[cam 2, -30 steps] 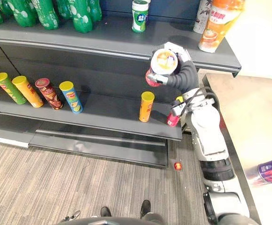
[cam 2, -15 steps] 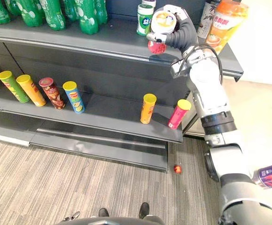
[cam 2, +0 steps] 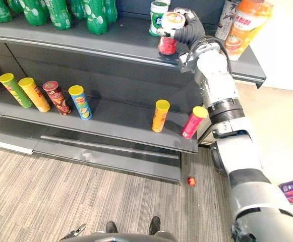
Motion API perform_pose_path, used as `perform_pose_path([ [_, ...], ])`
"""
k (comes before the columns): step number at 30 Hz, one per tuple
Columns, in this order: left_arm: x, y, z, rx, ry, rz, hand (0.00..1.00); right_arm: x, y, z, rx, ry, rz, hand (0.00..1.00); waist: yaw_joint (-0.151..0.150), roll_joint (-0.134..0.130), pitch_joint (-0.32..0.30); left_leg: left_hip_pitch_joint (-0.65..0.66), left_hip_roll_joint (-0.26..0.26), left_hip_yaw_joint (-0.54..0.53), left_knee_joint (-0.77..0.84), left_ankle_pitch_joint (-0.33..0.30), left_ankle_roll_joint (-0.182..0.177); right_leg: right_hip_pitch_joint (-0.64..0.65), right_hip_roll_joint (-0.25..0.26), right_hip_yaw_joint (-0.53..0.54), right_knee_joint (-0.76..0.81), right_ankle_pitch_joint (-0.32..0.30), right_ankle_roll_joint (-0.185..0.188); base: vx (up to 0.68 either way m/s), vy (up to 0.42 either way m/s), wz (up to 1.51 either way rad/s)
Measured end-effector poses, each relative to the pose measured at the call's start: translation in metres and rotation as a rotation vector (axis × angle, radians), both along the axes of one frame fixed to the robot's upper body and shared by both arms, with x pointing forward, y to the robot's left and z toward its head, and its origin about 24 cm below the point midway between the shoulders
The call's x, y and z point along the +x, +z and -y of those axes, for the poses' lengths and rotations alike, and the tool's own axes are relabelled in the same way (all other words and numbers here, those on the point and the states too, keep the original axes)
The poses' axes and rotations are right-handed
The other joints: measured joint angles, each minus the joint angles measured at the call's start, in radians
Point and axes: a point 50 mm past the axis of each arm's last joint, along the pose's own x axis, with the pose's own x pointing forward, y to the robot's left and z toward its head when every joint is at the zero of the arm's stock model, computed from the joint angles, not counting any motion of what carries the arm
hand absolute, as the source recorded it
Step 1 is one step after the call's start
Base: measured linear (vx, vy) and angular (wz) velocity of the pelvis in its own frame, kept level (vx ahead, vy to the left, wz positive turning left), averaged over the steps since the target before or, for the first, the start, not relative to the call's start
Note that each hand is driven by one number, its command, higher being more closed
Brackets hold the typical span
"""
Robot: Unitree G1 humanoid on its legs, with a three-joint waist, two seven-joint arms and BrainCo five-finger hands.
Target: Put the gum and the chips on the shelf.
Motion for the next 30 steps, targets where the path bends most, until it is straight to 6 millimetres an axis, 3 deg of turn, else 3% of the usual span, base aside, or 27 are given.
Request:
perform_pose_path([
  [17,0.013,0.002,-0.002,0.009,-0.005,0.036,0.00,0.008,0.013,0.004,0.128,-0.032,-0.007,1.00,0.016,-0.011,0.032,-0.012,0.001,-0.020,0.005,0.003,-0.001,0.002,0.001,-0.024,-0.006,0.000,0.000,0.00,0.000,0.03],
  [18,0.014,0.003,-0.002,0.011,-0.006,0.041,0.00,0.009,0.014,0.006,0.142,-0.036,-0.004,0.00,0.017,-0.012,0.037,-0.014,0.001,-0.023,0.003,0.005,0.000,0.001,0.001,-0.026,-0.006,0.000,0.000,-0.02,-0.001,0.07],
  [30,0.017,0.004,-0.005,0.020,0.035,0.057,0.00,0.011,0.014,0.009,0.120,-0.063,-0.013,0.00,0.014,-0.022,0.055,-0.018,0.001,-0.036,0.000,0.013,-0.001,0.001,0.000,-0.034,-0.001,-0.002,-0.002,-0.01,0.000,0.03],
])
